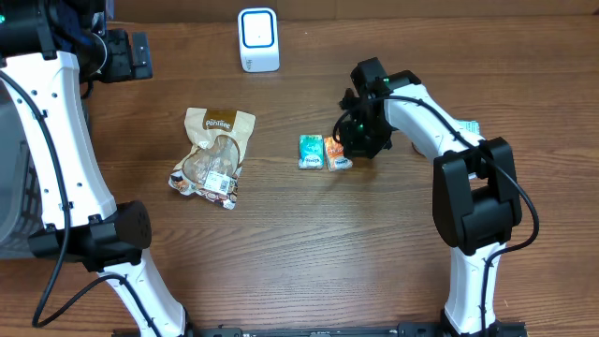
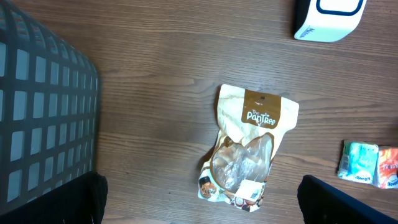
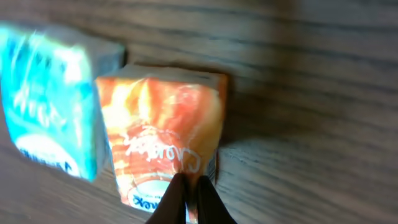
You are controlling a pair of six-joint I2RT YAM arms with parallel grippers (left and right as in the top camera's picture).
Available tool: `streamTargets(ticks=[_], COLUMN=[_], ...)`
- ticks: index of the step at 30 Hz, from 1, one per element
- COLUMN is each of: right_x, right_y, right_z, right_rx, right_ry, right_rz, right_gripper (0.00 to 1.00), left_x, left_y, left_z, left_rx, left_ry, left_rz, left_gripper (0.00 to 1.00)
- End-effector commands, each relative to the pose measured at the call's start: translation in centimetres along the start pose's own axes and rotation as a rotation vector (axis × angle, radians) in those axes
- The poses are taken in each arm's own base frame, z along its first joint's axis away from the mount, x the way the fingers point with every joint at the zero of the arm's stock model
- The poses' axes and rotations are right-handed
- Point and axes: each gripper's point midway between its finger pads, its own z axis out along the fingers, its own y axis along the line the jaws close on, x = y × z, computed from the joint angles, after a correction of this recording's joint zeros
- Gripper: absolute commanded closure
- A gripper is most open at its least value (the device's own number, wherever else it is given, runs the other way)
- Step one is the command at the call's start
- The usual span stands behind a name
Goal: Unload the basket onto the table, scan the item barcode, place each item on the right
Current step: 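Reach the right gripper to the orange packet and grasp it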
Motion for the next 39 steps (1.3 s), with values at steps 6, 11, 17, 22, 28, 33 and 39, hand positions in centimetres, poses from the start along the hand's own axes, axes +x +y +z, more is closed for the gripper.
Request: streamTargets(ticks=[6,11,17,22,28,33,39], right_x=[0.2,1.0,0.9,-0.7,-0.3,0.0,1.4], right_y=[4.3,6.9,6.2,4.3,8.9,13.6,15.0], right_z=[-2.2,-1.5,-0.5,-1.3,-1.4,-1.3,1.5], right_rx=[-0.148,-0.159,0.075,0.209,-0.046,-0.208,-0.104], right_ry=[-0.003,0.007,0.059,0.004,-0.015,-0.013,-0.005], right_rz=[-0.524,-0.686,-0.769,-0.477,-0.229,-0.169,0.017], right_gripper=[0.96,0.96,0.96,0.95,0.96,0.96,0.96], left_x=[0.0,0.0,0.0,0.0,0.0,0.0,0.0], left_y=[-0.2,-0.2,-0.2,-0.2,-0.2,-0.2,-0.2], left_z=[0.1,0.1,0.1,0.1,0.1,0.1,0.1], left_rx=[0.008,0.008,0.008,0.008,0.008,0.008,0.008], left_ry=[0.003,0.003,0.003,0.003,0.003,0.003,0.003], left_rz=[0.012,0.012,0.012,0.012,0.012,0.012,0.012], left_gripper=[0.0,0.0,0.01,0.01,0.0,0.0,0.01])
